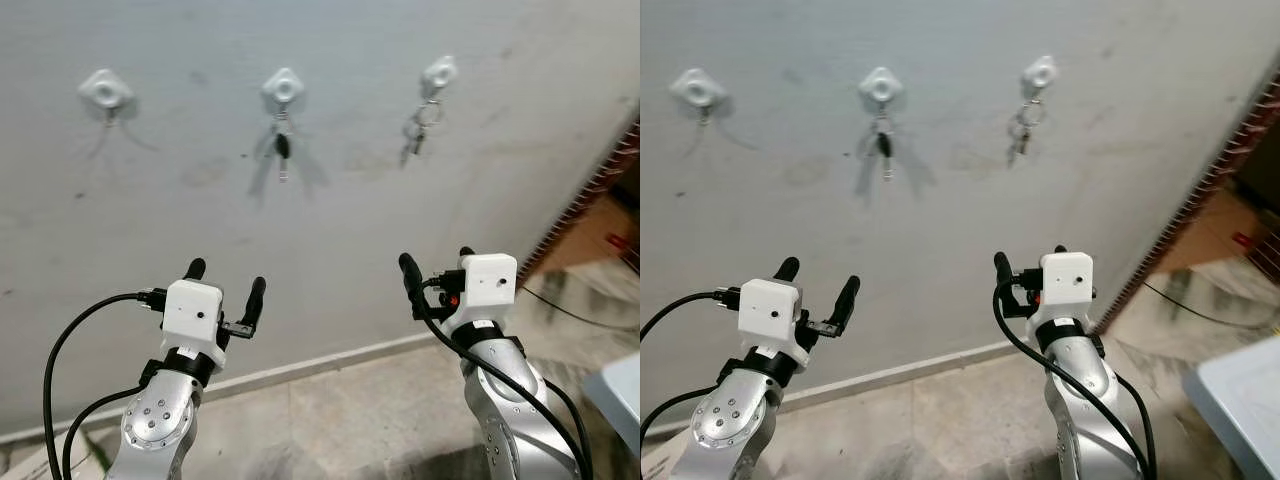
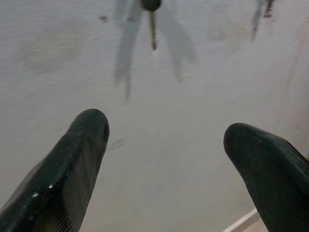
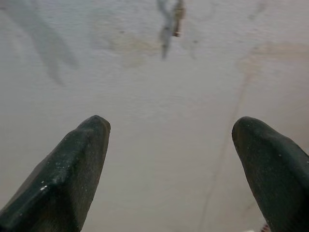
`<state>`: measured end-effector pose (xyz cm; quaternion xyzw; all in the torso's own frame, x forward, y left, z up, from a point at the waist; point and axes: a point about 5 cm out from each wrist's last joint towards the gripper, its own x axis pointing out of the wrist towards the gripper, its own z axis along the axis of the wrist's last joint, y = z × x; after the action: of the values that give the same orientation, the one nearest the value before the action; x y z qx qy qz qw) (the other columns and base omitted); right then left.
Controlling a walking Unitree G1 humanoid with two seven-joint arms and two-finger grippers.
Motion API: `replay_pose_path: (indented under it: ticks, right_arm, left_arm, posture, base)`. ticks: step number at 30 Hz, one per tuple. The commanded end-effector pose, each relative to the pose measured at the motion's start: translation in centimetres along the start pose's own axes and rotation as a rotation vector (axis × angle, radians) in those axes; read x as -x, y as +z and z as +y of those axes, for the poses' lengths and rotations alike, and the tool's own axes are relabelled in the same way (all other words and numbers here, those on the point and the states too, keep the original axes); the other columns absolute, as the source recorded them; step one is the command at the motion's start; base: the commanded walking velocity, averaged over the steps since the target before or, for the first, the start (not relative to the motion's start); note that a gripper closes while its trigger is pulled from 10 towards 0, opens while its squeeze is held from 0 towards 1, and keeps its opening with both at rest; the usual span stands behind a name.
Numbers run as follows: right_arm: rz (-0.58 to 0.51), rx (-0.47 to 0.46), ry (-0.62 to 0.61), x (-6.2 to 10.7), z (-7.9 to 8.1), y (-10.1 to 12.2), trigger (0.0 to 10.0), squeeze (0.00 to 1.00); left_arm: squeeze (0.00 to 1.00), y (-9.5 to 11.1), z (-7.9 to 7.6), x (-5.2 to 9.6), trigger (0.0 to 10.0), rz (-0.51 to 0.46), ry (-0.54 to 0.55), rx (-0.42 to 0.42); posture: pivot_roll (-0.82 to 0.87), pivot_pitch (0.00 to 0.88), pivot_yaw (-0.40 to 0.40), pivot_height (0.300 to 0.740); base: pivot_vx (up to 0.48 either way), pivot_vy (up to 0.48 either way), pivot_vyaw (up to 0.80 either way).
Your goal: Hang keys on a hook
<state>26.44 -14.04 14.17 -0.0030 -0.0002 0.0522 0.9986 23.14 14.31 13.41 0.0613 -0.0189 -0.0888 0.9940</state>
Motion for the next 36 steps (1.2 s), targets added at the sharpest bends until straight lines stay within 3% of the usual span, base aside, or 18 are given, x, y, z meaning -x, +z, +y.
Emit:
replay_pose_path:
  ticks: [1, 5, 6, 8, 9, 11, 17, 36]
  right_arm:
    - [0.015, -0.013, -0.011, -0.15, -0.17, -0.12, 10.0, 1.00]
    - [0.015, -0.013, -0.009, -0.12, -0.11, -0.12, 10.0, 0.96]
    - [0.017, -0.013, -0.010, -0.08, -0.11, -0.17, 10.0, 0.79]
    - [0.020, -0.013, -0.010, -0.01, -0.10, -0.26, 10.0, 0.75]
    - [0.021, -0.013, -0.009, -0.02, -0.09, -0.26, 10.0, 0.64]
    - [0.022, -0.015, -0.008, -0.07, -0.07, -0.27, 10.0, 0.60]
    - [0.027, -0.023, -0.006, -0.25, 0.06, -0.36, 10.0, 0.60]
    - [0.026, -0.020, -0.004, -0.40, 0.27, -0.38, 10.0, 0.60]
  left_arm:
    - [0.00, 0.01, -0.08, -0.10, 10.0, 0.009, -0.006, -0.003]
    - [0.00, 0.02, -0.13, -0.21, 10.0, 0.009, -0.012, -0.005]
    - [0.00, 0.03, -0.17, -0.27, 10.0, 0.009, -0.014, -0.005]
    - [0.00, 0.04, -0.20, -0.37, 10.0, 0.009, -0.018, -0.006]
    - [0.00, 0.06, -0.20, -0.42, 10.0, 0.007, -0.019, -0.008]
    - [0.00, 0.11, -0.21, -0.52, 10.0, 0.006, -0.021, -0.009]
    - [0.00, 0.13, -0.19, -0.62, 10.0, 0.007, -0.021, -0.012]
    - [0.00, 0.11, -0.21, -0.80, 10.0, 0.009, -0.031, -0.011]
  posture:
    - [0.07, 0.032, -0.027, 0.740]
    - [0.07, 0.032, -0.025, 0.740]
    - [0.07, 0.032, -0.025, 0.740]
    - [0.07, 0.033, -0.024, 0.740]
    - [0.07, 0.033, -0.024, 0.740]
    - [0.07, 0.034, -0.024, 0.740]
    - [0.07, 0.035, -0.024, 0.740]
    - [0.07, 0.035, -0.022, 0.740]
  base:
    - [0.000, 0.000, 0.00]
    - [0.000, 0.000, 0.00]
    - [0.000, 0.000, 0.00]
    - [0.000, 0.000, 0.00]
    - [0.000, 0.000, 0.00]
    - [0.000, 0.000, 0.00]
    - [0.000, 0.000, 0.00]
    - [-0.250, 0.000, 0.00]
